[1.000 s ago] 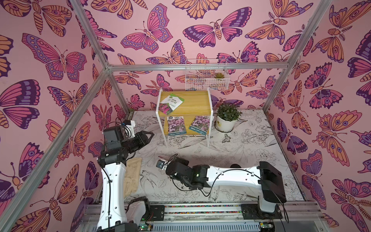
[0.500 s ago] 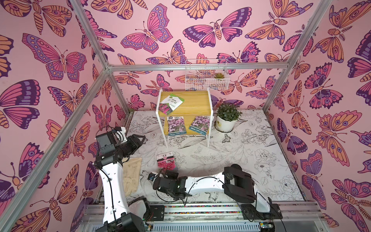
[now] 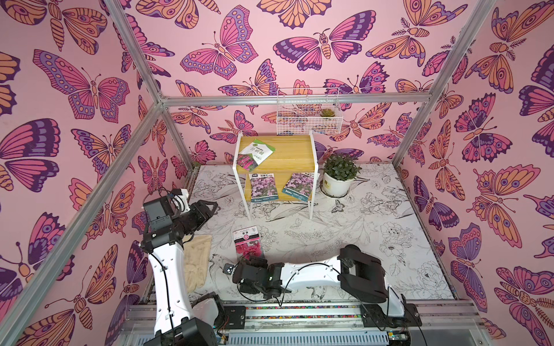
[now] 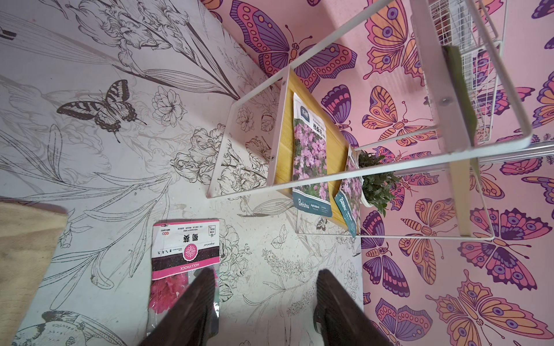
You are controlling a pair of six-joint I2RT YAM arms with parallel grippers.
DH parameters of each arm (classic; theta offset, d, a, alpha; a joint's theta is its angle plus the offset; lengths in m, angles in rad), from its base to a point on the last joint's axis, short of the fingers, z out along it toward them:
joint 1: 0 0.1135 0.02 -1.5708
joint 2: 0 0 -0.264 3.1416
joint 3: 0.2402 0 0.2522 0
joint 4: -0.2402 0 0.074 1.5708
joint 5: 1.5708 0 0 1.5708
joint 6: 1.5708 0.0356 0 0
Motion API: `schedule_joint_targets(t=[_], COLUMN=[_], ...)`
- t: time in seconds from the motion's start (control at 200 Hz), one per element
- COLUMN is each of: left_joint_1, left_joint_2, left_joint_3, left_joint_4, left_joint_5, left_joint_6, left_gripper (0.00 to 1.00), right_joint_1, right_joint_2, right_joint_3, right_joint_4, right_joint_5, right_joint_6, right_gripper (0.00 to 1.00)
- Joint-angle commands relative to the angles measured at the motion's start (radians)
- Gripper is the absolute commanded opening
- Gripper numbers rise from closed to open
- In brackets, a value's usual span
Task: Take the seed bag off the shelf
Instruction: Place the seed packet at the center of the board.
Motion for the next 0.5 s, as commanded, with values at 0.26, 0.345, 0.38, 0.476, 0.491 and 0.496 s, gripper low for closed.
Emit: schedule_joint_targets(t=[0.26,0.345,0.38,0.476,0.491,0.496], left_joint_1=[0.010,0.010,0.010,0.010,0.010,0.010], left_joint_2=[-0.005,-0.016,-0.023,-0.030,-0.031,-0.030], left_joint_3=[-0.047,-0.077,-0.099,-0.133,-0.135,-0.137], left_joint_4=[0.085,0.119,0.147,0.169,0.169,0.169], left_joint_5=[0.075,0.078,0.084,0.103,0.105,0.106], left_joint_6=[-0.059,-0.090,-0.110,-0.121,-0.121,-0.121], left_gripper=[0.58,0.53,0.51,0.51,0.51,0.51], right_joint_1=[-0.211,-0.275,-0.276,-0.291,-0.298,-0.300], right_joint_2=[-0.461,-0.378,-0.339,-0.223,-0.199,-0.192], right_joint_3=[0.324,0.480,0.543,0.717,0.748,0.757], right_joint_4=[-0.248,-0.299,-0.311,-0.382,-0.399,-0.405], right_joint_5=[-0.065,-0.084,-0.063,-0.080,-0.089,-0.095], right_joint_6=[-0.373,-0.450,-0.498,-0.567,-0.570,-0.570], right_gripper=[0.87,0.88,0.88,0.88,0.88,0.88])
